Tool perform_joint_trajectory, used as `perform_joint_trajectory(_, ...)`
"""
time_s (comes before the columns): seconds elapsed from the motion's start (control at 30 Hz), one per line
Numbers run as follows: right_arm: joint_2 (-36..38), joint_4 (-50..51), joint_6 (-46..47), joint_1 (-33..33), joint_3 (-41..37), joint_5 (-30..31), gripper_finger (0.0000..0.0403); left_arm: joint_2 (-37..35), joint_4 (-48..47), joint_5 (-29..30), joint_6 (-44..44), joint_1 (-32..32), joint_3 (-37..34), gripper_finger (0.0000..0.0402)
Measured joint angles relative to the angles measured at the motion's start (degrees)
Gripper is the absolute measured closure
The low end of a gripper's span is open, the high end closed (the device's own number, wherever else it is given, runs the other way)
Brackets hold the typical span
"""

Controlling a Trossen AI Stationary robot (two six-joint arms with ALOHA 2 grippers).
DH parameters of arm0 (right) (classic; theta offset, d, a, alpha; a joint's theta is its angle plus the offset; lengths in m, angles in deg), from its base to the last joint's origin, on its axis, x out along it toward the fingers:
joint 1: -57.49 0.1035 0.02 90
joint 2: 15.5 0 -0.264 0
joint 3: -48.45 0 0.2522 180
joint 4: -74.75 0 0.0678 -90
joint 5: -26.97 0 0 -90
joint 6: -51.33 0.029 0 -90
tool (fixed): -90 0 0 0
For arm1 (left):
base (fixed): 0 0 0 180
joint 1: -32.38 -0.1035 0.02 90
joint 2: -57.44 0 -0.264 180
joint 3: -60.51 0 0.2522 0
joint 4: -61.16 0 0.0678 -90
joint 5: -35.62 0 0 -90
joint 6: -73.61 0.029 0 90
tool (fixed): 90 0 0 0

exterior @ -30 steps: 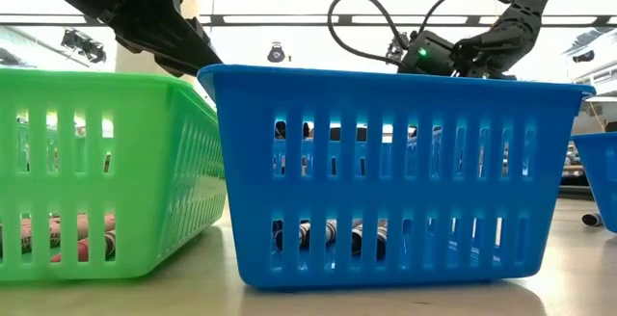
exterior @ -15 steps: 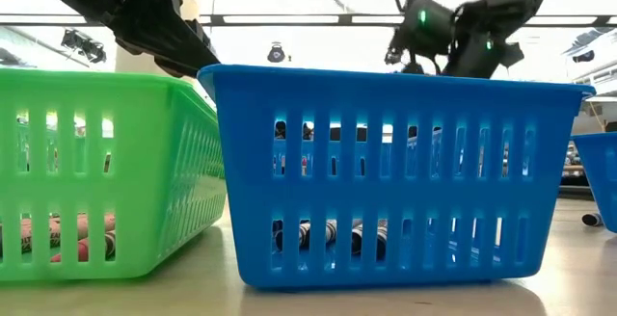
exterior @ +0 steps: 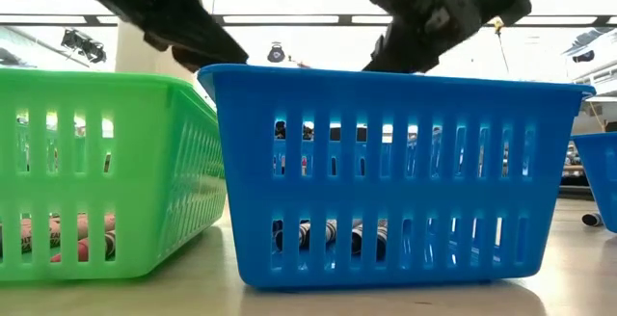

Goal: Sort crayons
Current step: Put the pink crayon into the green bin

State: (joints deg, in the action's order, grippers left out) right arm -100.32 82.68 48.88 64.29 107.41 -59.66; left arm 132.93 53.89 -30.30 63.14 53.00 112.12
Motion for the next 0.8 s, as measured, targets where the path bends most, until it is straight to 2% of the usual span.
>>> perform_joint_trajectory(0.43, -0.10, -13.22, -0.60, 3.33, 0.03, -0.01, 0.0363, 0.00, 16.87, -1.15, 11.44, -0.58, 0.02, 0.0199)
perform_joint_trajectory(0.8, -0.10, -16.41, -0.73, 3.62, 0.05, 0.01, 0.0363, 0.00, 22.93, -0.76, 11.29, -3.21, 0.02, 0.0209)
